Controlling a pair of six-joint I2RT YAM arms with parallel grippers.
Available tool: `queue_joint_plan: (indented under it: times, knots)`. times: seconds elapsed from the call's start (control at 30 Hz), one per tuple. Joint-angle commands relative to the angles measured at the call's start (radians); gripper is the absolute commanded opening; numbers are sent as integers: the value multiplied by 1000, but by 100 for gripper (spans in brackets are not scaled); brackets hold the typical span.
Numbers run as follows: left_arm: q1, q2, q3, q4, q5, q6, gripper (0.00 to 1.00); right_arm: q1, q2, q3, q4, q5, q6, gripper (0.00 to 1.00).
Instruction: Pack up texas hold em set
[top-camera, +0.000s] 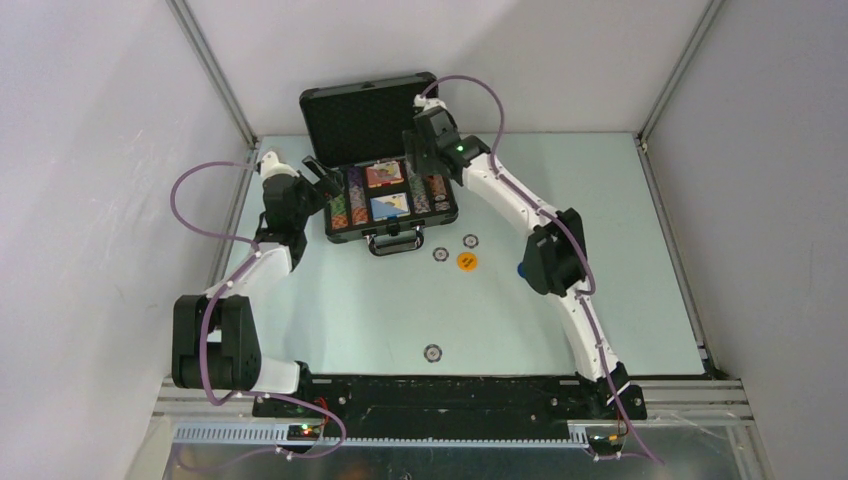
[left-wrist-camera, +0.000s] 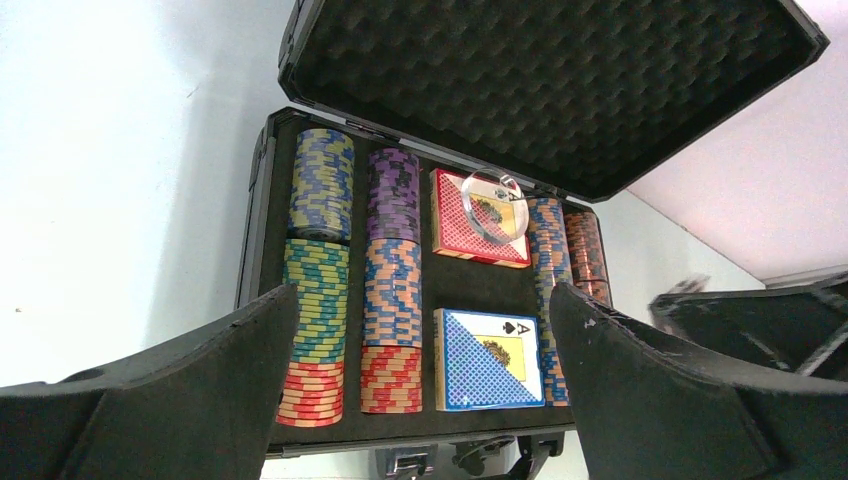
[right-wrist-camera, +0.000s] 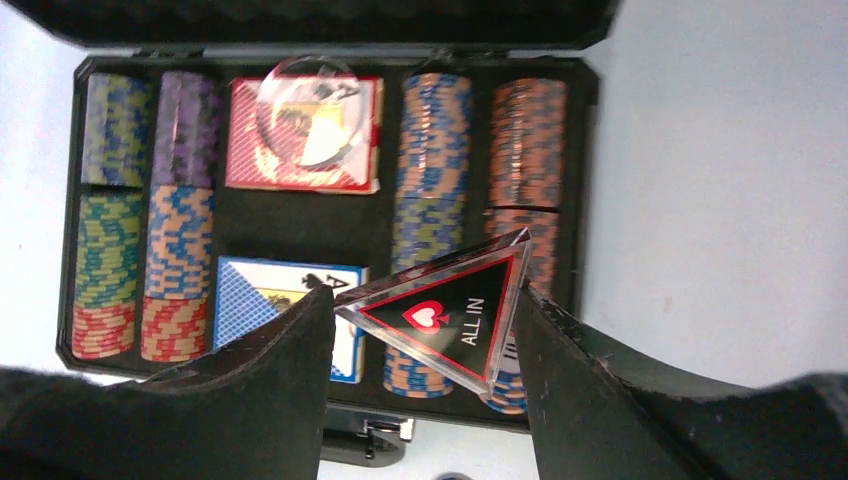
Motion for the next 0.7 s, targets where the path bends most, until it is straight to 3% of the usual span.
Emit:
queue_joint_plan:
  times: [0.0, 0.37, 0.67]
  knots:
    - [9, -12, 25, 29, -7, -7, 100, 3, 24, 16, 144, -107, -45, 44]
    - [9, -11, 26, 28, -5, -9, 100, 80, 177, 106, 393, -87, -181, 46]
    - [9, -9, 27, 28, -5, -9, 100, 104, 259, 143, 489, -56, -267, 50]
